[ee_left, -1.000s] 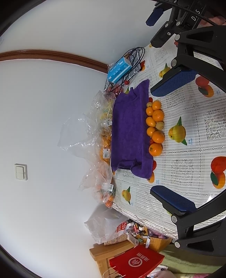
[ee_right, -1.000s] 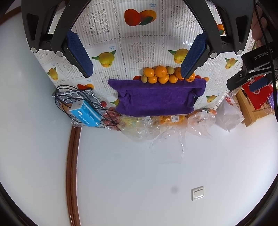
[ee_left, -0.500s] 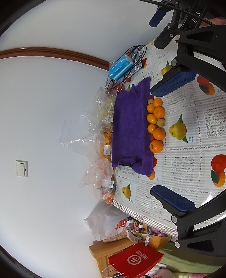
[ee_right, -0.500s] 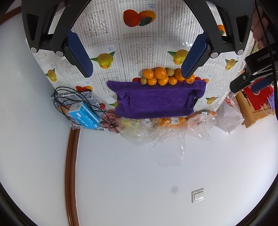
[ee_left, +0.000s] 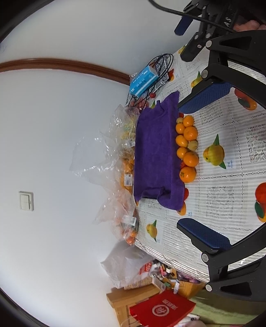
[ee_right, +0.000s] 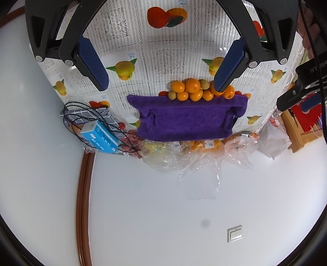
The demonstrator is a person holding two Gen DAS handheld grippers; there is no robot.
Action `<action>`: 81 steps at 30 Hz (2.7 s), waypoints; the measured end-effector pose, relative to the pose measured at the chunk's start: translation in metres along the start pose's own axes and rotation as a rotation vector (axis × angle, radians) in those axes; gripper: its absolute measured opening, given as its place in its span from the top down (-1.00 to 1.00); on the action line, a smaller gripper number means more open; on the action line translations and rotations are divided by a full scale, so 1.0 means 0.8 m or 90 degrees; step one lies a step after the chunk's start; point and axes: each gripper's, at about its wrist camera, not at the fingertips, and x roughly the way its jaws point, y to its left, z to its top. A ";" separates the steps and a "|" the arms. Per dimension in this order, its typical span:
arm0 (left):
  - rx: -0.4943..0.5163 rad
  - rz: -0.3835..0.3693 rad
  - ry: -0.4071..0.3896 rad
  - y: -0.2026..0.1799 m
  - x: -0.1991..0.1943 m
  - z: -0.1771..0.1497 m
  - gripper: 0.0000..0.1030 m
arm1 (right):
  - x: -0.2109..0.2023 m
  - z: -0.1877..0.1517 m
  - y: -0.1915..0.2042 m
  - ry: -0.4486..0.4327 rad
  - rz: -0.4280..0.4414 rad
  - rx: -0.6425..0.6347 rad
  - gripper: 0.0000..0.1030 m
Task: Organize fruits
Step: 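Move both tools down toward the oranges lined in front of the purple towel, then close the right tool on a large orange while the left tool grasps another large orange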
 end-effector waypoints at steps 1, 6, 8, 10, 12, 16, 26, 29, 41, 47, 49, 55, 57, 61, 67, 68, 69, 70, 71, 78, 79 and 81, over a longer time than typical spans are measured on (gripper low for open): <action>0.003 -0.001 -0.001 0.000 0.002 -0.001 -0.99 | 0.005 0.000 -0.002 0.001 0.010 0.007 -0.97; -0.012 -0.009 0.015 0.006 0.027 -0.006 -0.98 | 0.031 -0.002 -0.006 0.034 0.042 0.006 -0.97; -0.004 -0.007 0.019 0.006 0.035 -0.009 -0.98 | 0.040 -0.007 -0.008 0.037 0.038 -0.004 -0.97; -0.001 -0.005 0.024 0.006 0.043 -0.010 -0.98 | 0.050 -0.012 -0.008 0.042 0.026 -0.010 -0.97; 0.003 0.008 0.022 0.007 0.052 -0.012 -0.98 | 0.058 -0.016 -0.009 0.047 0.027 -0.012 -0.97; 0.011 0.002 0.048 0.016 0.075 -0.016 -0.98 | 0.082 -0.024 -0.014 0.050 0.020 -0.013 -0.97; 0.001 0.016 0.105 0.041 0.145 -0.032 -0.96 | 0.159 -0.035 -0.018 0.100 0.043 0.000 -0.64; -0.004 0.017 0.114 0.049 0.163 -0.033 -0.96 | 0.178 -0.035 -0.014 0.102 0.054 -0.005 -0.42; -0.014 0.002 0.119 0.067 0.221 -0.042 -0.96 | 0.268 -0.037 0.011 0.175 0.144 -0.037 0.09; -0.037 -0.022 0.128 0.075 0.240 -0.052 -0.96 | 0.284 -0.041 0.015 0.184 0.156 -0.046 0.09; -0.039 -0.017 0.136 0.077 0.245 -0.055 -0.96 | 0.294 -0.047 0.018 0.198 0.143 -0.060 0.07; -0.054 -0.047 0.146 0.080 0.247 -0.059 -0.96 | 0.296 -0.056 0.032 0.166 0.106 -0.106 0.09; -0.052 -0.049 0.152 0.079 0.250 -0.061 -0.94 | 0.295 -0.057 0.032 0.164 0.111 -0.106 0.24; -0.034 -0.035 0.154 0.072 0.255 -0.063 -0.83 | 0.295 -0.055 0.020 0.164 0.134 -0.074 0.31; -0.021 -0.065 0.168 0.062 0.258 -0.064 -0.43 | 0.293 -0.055 0.015 0.164 0.139 -0.056 0.30; -0.007 -0.070 0.175 0.058 0.259 -0.064 -0.31 | 0.293 -0.055 0.016 0.164 0.139 -0.056 0.30; 0.006 -0.070 0.182 0.054 0.261 -0.064 -0.28 | 0.293 -0.055 0.016 0.165 0.139 -0.056 0.30; 0.015 -0.064 0.187 0.051 0.264 -0.065 -0.27 | 0.293 -0.055 0.016 0.165 0.139 -0.056 0.30; 0.019 -0.059 0.192 0.049 0.267 -0.066 -0.27 | 0.292 -0.055 0.016 0.164 0.140 -0.055 0.30; -0.002 -0.047 0.201 0.052 0.277 -0.062 -0.22 | 0.291 -0.055 0.016 0.165 0.139 -0.055 0.30; 0.012 -0.049 0.200 0.048 0.276 -0.063 -0.13 | 0.291 -0.055 0.016 0.165 0.140 -0.054 0.30; 0.029 -0.056 0.205 0.044 0.274 -0.064 0.17 | 0.290 -0.055 0.016 0.165 0.144 -0.050 0.30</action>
